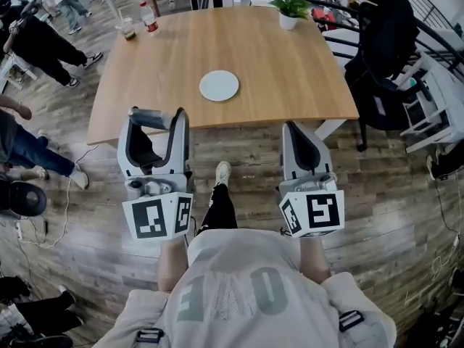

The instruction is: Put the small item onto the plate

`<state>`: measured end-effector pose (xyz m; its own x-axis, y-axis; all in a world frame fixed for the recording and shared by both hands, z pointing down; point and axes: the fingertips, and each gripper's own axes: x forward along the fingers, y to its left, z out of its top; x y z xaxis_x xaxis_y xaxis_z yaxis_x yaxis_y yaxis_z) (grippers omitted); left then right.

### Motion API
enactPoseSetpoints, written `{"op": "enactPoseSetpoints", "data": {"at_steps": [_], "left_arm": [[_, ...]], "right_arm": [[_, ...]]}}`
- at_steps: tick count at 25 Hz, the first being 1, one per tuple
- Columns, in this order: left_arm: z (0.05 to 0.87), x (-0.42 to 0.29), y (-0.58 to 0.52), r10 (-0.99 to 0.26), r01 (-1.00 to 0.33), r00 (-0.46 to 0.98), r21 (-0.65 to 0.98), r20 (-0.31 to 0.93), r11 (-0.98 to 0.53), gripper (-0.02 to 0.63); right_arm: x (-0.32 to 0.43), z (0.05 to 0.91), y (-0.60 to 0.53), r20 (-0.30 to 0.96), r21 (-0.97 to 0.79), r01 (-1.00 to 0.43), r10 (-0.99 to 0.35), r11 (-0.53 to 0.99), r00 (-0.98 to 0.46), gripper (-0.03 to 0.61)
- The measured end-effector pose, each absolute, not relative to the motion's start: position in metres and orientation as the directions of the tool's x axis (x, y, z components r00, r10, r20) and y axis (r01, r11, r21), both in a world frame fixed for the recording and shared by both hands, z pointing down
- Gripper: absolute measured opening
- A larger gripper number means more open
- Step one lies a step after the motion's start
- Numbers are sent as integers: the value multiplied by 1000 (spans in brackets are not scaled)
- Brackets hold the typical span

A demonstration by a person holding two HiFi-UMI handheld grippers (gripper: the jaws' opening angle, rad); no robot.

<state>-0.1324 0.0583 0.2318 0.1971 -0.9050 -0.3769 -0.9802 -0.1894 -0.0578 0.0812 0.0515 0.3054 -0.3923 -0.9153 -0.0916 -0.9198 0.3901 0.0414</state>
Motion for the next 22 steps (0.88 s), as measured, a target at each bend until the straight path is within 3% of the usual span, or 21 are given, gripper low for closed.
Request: {"op": "enactPoseSetpoints", "data": {"at_steps": [12,22], "left_arm": [[250,-166,-115,-935,-981,172,33,-309,-191,318],[224,-207,-246,-928,-983,175,-4,-329,-184,318]], "right_arm": [[46,307,-110,0,90,-914,-917,396,-398,18],[-1,272,-248,-56,95,-905,-905,415,-421,18]]}}
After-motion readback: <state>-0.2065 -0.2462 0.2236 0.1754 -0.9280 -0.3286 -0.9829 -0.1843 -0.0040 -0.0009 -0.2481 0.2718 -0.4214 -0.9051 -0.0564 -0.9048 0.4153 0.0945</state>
